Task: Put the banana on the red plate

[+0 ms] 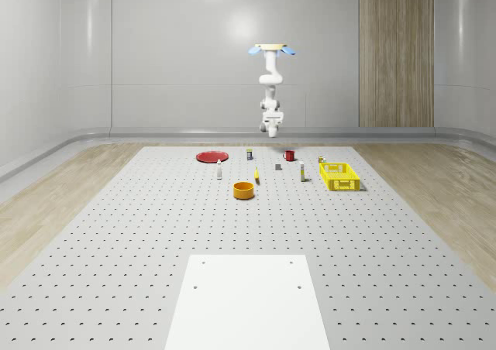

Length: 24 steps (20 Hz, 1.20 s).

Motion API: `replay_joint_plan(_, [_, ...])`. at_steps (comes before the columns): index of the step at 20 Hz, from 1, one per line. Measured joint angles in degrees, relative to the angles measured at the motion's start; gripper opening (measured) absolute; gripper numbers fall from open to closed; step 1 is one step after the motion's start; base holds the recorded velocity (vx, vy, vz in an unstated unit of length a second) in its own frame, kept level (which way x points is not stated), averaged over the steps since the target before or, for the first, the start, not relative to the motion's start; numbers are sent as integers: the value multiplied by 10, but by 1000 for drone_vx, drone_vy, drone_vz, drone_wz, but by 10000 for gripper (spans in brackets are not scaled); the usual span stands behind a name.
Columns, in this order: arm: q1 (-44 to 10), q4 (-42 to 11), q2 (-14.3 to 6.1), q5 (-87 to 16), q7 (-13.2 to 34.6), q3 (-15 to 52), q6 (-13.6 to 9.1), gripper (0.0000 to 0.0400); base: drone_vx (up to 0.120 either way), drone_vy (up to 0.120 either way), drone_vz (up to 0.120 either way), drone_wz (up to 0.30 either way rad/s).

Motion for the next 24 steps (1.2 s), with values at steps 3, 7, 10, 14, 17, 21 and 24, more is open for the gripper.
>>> replay_joint_plan(3, [0, -1, -1, -1, 0, 1, 1, 400, 120, -120, 0, 0])
replay_joint_plan(7, [-1, -2, -2, -4, 0, 3, 3, 400, 120, -120, 0, 0])
replay_joint_plan(10, [-2, -3, -3, -8, 1, 6, 4, 400, 120, -120, 0, 0])
replay_joint_plan(14, [-4, -4, -4, -17, 2, 12, 6, 400, 120, -120, 0, 0])
replay_joint_plan(17, [-7, -6, -5, -29, 4, 21, 8, 400, 120, -120, 0, 0])
replay_joint_plan(21, [-13, -9, -7, -59, 8, 43, 10, 400, 120, -120, 0, 0])
replay_joint_plan(24, [-22, -14, -9, -99, 13, 71, 12, 400, 120, -120, 0, 0])
